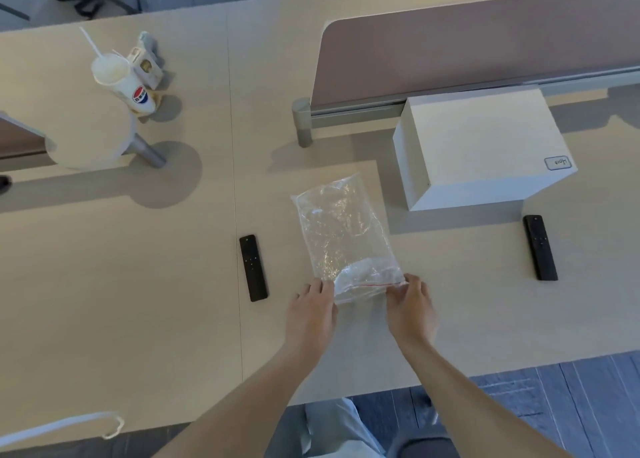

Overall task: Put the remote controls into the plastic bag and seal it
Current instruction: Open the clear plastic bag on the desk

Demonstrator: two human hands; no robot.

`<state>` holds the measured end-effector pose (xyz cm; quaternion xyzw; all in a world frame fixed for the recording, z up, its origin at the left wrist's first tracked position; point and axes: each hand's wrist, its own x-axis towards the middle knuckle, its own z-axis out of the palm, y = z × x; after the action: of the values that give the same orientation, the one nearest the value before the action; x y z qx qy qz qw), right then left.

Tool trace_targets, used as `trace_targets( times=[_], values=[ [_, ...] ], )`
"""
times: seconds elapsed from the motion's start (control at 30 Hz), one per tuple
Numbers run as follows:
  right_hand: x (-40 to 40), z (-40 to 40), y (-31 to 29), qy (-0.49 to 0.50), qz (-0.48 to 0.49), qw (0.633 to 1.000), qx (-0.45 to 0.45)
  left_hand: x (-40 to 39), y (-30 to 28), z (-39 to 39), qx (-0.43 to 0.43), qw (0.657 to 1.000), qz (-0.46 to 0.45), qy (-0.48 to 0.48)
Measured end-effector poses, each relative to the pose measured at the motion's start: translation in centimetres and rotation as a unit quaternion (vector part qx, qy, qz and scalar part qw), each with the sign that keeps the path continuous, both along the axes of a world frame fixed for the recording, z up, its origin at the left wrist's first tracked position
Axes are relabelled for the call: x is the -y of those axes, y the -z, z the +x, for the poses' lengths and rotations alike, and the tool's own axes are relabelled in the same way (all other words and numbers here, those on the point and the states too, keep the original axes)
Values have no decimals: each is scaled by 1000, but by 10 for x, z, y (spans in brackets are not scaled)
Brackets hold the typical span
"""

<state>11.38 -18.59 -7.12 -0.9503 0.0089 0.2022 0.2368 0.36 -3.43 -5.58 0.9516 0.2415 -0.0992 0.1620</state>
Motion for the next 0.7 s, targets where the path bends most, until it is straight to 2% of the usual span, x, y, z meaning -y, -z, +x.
trace_targets(
  times=[0.07, 0.17, 0.23, 0.4, 0.6, 0.7],
  values=[
    [0, 3, 3, 60, 83, 991, -87, 0, -3, -7, 25, 999, -29, -20],
    [0, -3, 4, 127, 182, 953, -206, 4, -12, -21, 40, 995, -73, -50],
    [1, -17, 2, 136, 212, 937, -242, 9, -19, -34, 44, 991, -107, -73],
    [7, -53, -16, 130, 237, 934, -233, 15, -34, -64, 40, 987, -141, -73],
    [25, -64, -33, 62, 195, 957, -208, 17, -38, -65, 25, 995, -98, -19],
    [32, -55, -37, 34, 174, 963, -203, 26, -39, -52, 13, 992, -126, -9]
  ],
)
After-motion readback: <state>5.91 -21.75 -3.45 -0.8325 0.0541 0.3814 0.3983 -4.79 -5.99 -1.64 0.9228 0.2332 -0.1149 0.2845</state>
